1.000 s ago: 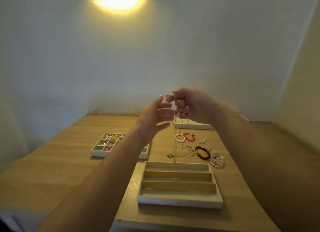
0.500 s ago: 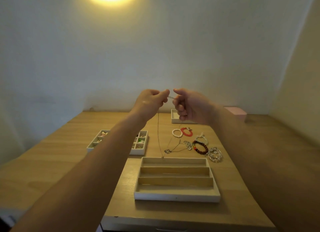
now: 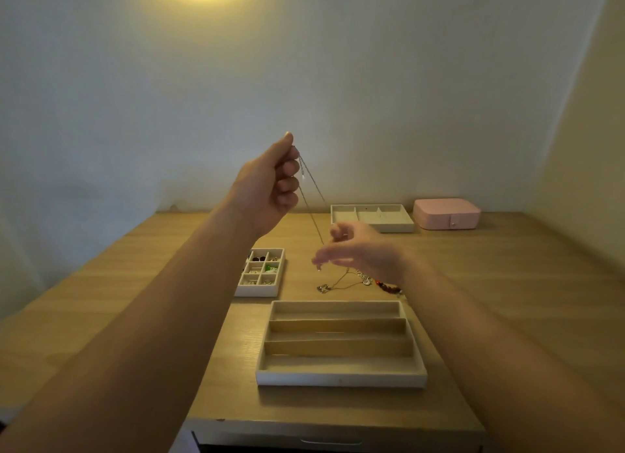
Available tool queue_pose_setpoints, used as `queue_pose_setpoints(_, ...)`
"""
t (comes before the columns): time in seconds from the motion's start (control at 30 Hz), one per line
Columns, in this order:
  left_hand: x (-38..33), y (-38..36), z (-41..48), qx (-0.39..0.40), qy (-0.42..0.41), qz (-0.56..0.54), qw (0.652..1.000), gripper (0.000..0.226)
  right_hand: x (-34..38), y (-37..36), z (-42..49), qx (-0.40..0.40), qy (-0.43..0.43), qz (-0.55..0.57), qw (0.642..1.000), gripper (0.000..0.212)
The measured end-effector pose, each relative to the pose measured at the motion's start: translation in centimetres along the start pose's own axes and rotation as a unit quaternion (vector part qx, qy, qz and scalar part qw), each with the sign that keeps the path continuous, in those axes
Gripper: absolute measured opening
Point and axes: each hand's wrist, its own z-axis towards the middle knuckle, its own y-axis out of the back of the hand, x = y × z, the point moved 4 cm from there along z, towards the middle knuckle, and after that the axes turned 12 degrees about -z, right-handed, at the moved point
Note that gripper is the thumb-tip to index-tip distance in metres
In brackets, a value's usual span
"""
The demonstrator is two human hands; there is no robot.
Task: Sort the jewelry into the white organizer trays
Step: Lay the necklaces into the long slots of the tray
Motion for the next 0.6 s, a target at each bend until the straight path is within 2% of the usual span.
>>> queue_pose_setpoints(0.17, -0.9, 0.4, 0.3, 0.001, -0.015, 0.000, 1.000, 0.029, -1.4, -1.5, 0.0, -0.013, -0.023, 0.019, 0.999, 0.025)
queue_pose_setpoints(0.37, -1.0, 4.6, 0.2, -0.071, -0.013, -0.010, 0.997, 0.029, -3.5, -0.2, -1.1, -0.013, -0.028, 0.061, 0.998, 0.012)
queue_pose_setpoints(0.6, 0.5, 8.2, -0.7, -0.128, 0.023, 0.002, 0.992, 0.029, -5.7, 1.4, -2.3, -0.007, -0.070, 0.114, 0.991, 0.022)
